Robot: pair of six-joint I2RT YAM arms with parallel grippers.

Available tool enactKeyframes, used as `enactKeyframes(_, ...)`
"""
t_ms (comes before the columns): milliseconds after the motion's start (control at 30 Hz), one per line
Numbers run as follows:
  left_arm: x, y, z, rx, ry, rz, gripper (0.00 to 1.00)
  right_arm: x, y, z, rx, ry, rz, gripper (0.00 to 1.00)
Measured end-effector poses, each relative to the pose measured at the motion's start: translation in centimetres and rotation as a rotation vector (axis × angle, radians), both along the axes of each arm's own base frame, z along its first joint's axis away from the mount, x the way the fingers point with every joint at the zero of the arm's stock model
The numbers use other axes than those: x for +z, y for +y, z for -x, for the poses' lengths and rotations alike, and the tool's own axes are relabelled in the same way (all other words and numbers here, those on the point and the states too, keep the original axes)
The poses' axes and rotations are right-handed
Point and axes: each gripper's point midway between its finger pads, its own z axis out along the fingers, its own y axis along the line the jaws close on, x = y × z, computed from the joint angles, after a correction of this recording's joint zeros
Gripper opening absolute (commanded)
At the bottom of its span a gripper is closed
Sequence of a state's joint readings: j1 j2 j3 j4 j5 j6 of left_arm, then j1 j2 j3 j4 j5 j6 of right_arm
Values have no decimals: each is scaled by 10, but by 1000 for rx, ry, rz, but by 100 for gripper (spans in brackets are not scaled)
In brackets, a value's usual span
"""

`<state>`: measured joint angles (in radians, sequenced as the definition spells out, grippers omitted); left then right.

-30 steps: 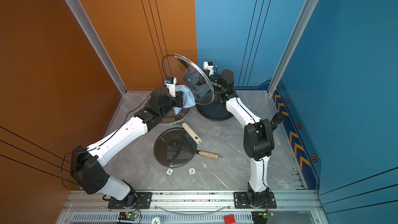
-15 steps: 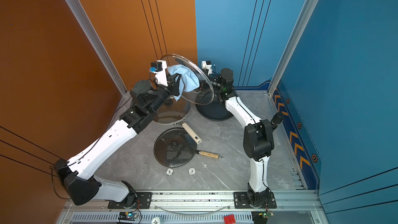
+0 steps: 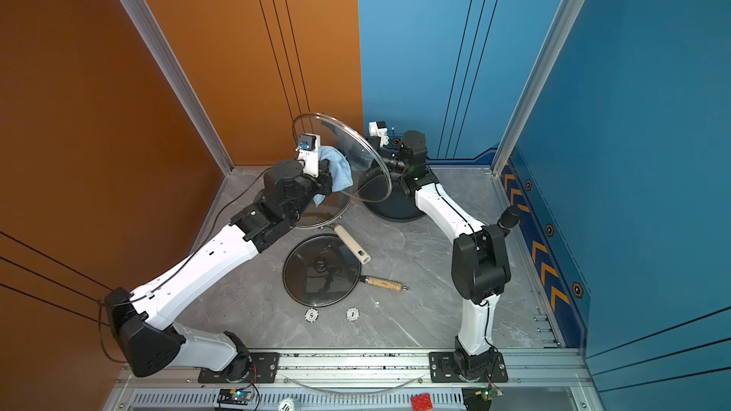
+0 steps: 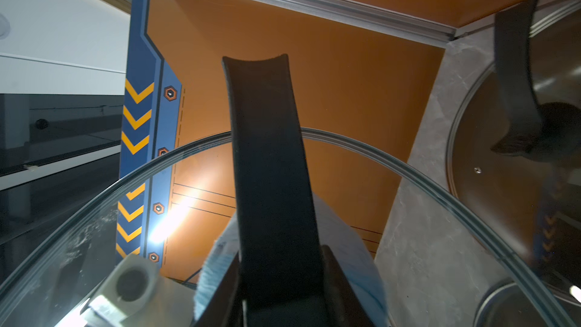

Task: Wipe the pot lid with a cloth
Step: Wipe the pot lid.

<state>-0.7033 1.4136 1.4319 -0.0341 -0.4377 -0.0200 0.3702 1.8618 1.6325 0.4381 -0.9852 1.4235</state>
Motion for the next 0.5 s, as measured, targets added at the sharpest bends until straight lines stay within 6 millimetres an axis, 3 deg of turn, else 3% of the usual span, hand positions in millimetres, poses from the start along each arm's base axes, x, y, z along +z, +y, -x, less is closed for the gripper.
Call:
enactKeyframes(300,56,-19,22,-167,-143,65,23,7,-8,10,-36,-53,60,2)
enactKeyframes(500,82,-10,23,-165,-213,166,23,0,-1,5,-43,-29,57,2)
